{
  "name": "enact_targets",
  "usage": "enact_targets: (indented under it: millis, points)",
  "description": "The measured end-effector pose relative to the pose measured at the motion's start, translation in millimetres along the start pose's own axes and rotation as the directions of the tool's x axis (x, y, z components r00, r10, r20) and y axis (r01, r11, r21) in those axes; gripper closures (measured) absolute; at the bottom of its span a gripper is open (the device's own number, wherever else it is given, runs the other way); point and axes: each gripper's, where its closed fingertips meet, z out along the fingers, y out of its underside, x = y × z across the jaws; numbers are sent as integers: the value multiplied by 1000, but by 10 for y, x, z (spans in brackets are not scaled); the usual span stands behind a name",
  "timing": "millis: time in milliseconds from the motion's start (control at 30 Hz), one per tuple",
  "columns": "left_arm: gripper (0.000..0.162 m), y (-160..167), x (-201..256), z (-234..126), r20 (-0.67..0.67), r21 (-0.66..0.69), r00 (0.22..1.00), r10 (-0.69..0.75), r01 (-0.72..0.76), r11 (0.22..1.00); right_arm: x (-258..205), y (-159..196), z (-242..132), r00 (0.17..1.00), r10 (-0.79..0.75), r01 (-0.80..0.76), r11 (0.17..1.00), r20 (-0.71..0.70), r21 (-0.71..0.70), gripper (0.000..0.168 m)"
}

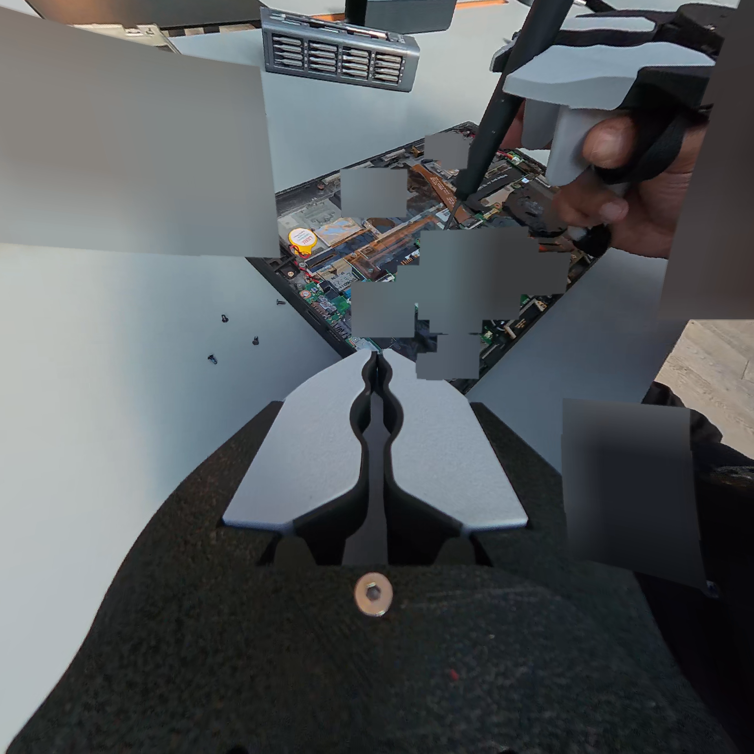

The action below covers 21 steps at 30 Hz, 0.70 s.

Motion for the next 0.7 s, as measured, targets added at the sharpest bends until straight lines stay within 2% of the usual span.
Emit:
enact_targets:
  millis: [700]
  points:
    - [162, 29, -4, 22, -11, -11, 1000, -15, 14, 1000, 9, 39, 14, 1000, 9, -9, 1000, 7, -4, 151]
